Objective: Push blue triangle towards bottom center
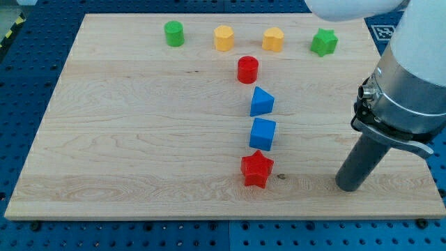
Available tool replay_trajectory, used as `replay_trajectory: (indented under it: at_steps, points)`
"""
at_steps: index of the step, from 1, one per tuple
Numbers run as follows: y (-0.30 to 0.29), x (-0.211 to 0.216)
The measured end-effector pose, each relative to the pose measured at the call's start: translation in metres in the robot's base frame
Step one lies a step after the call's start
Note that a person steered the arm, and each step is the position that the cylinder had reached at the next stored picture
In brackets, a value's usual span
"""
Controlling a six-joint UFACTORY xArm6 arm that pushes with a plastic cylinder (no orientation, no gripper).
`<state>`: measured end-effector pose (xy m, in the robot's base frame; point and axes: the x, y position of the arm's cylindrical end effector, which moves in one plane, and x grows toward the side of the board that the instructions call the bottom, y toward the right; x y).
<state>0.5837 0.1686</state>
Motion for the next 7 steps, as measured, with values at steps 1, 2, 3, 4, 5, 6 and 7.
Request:
replay_trajectory:
  at_steps: [1,2,3,4,5,6,7]
  points:
    - [0.001,-0.004]
    - [0.0,-0.061]
    - [-0.035,-0.105]
    - [-0.055,-0.127]
    - [-0.055,-0.157]
    - [-0.079,-0.177]
    - [-0.097,-0.162]
